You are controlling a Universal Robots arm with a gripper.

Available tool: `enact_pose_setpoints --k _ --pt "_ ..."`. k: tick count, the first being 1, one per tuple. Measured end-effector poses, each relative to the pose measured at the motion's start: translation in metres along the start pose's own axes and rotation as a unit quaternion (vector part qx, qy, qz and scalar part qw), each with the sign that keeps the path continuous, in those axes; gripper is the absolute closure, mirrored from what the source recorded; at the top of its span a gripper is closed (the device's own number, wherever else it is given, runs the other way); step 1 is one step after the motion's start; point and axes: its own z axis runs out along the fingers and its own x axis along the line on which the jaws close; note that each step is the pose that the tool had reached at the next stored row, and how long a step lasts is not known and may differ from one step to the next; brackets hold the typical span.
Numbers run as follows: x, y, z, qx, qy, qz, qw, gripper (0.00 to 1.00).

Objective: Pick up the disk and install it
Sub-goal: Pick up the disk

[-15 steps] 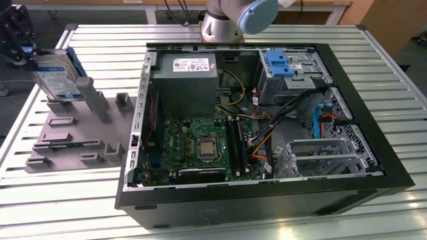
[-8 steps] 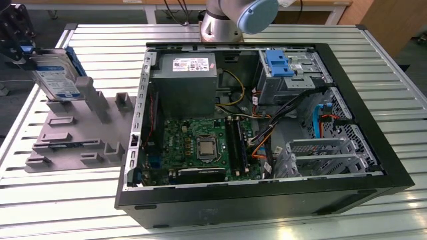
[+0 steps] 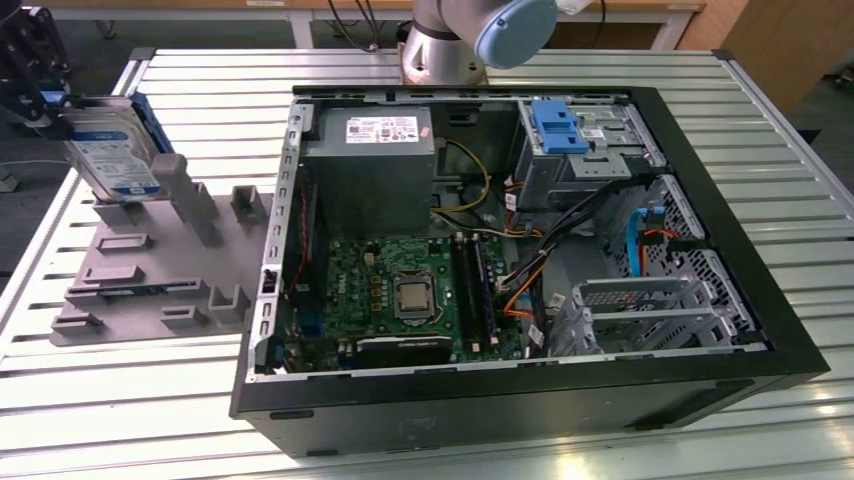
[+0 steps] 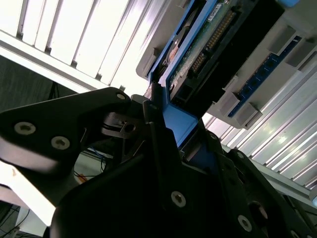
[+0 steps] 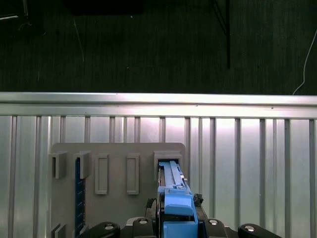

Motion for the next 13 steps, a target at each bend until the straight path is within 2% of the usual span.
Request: enact_pose_setpoints --k 13 --pt "0.0000 0.0000 -0.0026 0.0000 0.0001 0.000 1.0000 0.64"
